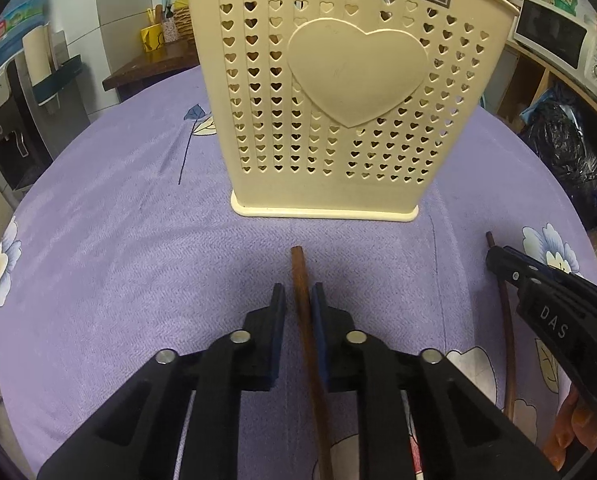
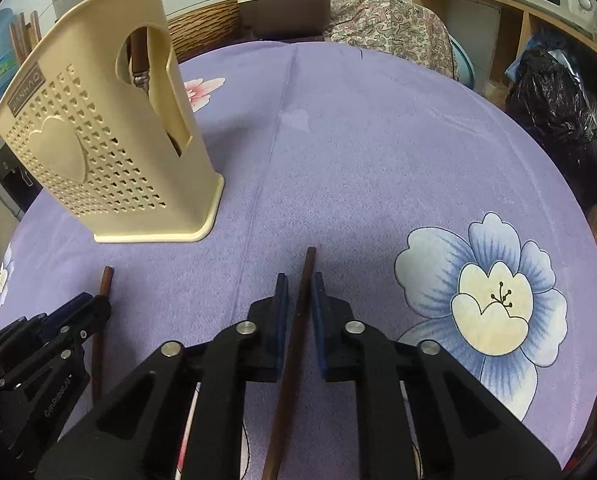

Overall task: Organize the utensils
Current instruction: 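Close left gripper on a brown chopstick while right gripper grasps another brown chopstick, then lift both chopsticks and carry them above the beige holder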

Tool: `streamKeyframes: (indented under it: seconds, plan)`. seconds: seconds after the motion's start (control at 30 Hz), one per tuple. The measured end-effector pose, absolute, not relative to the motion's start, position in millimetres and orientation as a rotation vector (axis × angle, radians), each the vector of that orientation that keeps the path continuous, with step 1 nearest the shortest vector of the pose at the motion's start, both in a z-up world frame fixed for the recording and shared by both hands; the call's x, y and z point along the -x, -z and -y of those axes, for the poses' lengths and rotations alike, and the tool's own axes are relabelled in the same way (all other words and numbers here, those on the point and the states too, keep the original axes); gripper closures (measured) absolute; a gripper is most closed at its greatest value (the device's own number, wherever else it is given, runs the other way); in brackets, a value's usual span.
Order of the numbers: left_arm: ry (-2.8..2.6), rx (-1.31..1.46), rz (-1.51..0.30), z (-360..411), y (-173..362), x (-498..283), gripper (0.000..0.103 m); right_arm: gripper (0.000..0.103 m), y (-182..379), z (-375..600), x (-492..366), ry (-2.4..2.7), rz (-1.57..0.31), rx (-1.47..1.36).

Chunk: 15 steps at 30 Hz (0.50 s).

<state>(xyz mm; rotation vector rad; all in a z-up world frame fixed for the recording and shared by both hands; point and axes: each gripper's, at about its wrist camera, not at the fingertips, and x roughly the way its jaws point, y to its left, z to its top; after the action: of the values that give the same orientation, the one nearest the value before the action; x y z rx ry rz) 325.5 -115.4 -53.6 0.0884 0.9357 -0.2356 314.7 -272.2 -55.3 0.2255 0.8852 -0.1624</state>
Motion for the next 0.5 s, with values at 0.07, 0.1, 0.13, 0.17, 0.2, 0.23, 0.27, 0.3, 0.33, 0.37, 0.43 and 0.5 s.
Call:
streamKeyframes:
  seconds: [0.07, 0.1, 0.13, 0.17, 0.2, 0.23, 0.27, 0.3, 0.33, 0.37, 0.43, 0.5]
  plan:
    - [0.239, -0.086, -0.937, 115.8, 53.6, -325.4, 0.094, 0.095, 55.5, 273.6, -314.2, 0.157, -0.880, -0.236]
    - [0.240, -0.087, -0.937, 116.2, 53.4, -325.1, 0.094, 0.095, 55.6, 274.4, -313.6, 0.154, -0.878, -0.243]
    - [0.240, -0.093, -0.936, 117.0, 53.5, -324.7, 0.094, 0.095, 55.5, 275.6, -313.5, 0.151, -0.877, -0.251]
    - [0.241, -0.095, -0.936, 117.4, 53.5, -324.4, 0.094, 0.095, 55.5, 276.1, -313.6, 0.149, -0.877, -0.258]
    - [0.244, -0.093, -0.936, 117.6, 53.6, -324.3, 0.094, 0.095, 55.4, 276.8, -313.6, 0.147, -0.876, -0.266]
    - [0.245, -0.093, -0.935, 117.7, 53.6, -324.1, 0.094, 0.095, 55.2, 277.4, -313.6, 0.144, -0.875, -0.273]
    - [0.246, -0.092, -0.936, 119.0, 53.2, -322.9, 0.094, 0.095, 55.2, 277.5, -314.0, 0.140, -0.874, -0.277]
    - [0.249, -0.090, -0.936, 119.4, 53.2, -323.0, 0.094, 0.095, 55.2, 277.8, -314.1, 0.137, -0.872, -0.280]
    - [0.251, -0.089, -0.935, 119.3, 53.2, -322.8, 0.094, 0.095, 55.0, 278.2, -314.2, 0.133, -0.870, -0.282]
    - [0.252, -0.090, -0.934, 119.7, 52.9, -322.5, 0.094, 0.095, 55.0, 278.6, -314.4, 0.127, -0.868, -0.291]
    - [0.263, -0.068, -0.932, 117.4, 52.1, -321.8, 0.094, 0.095, 53.2, 281.1, -312.2, 0.099, -0.851, -0.324]
    - [0.280, -0.044, -0.916, 112.7, 47.4, -322.2, 0.094, 0.095, 48.2, 281.4, -309.1, 0.089, -0.833, -0.324]
